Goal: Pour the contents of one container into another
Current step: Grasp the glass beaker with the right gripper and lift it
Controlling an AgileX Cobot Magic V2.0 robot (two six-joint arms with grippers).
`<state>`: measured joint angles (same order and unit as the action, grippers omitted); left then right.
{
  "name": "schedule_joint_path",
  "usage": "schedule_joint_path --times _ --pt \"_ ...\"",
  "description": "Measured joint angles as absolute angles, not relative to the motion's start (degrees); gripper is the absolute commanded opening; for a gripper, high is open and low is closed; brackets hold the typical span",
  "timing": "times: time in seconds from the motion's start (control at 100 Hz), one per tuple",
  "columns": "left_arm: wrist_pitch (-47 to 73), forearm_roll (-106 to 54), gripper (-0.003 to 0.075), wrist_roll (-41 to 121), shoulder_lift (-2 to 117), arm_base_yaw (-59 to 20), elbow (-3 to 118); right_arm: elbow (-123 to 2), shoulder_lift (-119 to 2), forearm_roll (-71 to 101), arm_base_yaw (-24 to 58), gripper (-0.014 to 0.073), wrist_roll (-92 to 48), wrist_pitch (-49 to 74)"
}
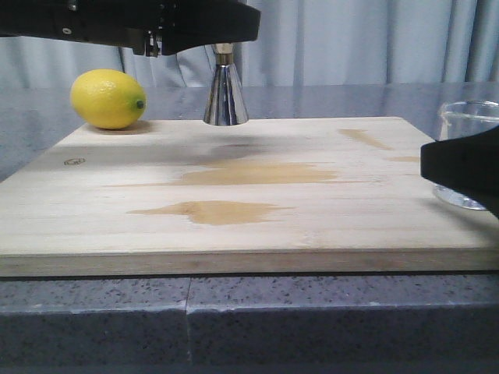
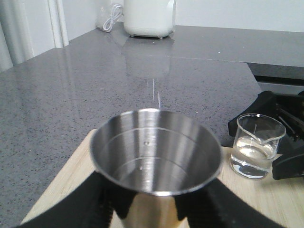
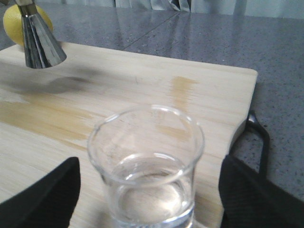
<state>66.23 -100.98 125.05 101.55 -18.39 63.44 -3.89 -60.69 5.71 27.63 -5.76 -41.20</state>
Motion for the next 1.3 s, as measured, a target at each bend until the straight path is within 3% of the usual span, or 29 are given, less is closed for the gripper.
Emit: schedule_joint_path --times 0.36,0.56,0.7,1.3 --pt "66.2 -101.0 0.0283 125.1 101.5 -18.4 63.4 -3.9 -70.0 3.8 27.6 0.0508 -5.8 -51.1" --pt "66.2 -101.0 0.0283 125.1 101.5 -18.4 63.4 -3.9 -71.1 3.5 27.6 0.0344 -5.8 -53.2" --pt "66.2 -101.0 0.0283 125.1 101.5 -18.4 63.4 -3.8 -71.1 3.5 27.6 0.0289 -5.8 -53.4" --pt "66.2 -101.0 0.0283 125.1 101.5 -18.4 63.4 -6.6 -71.1 3.6 27.6 0.0288 -5.0 -58.6"
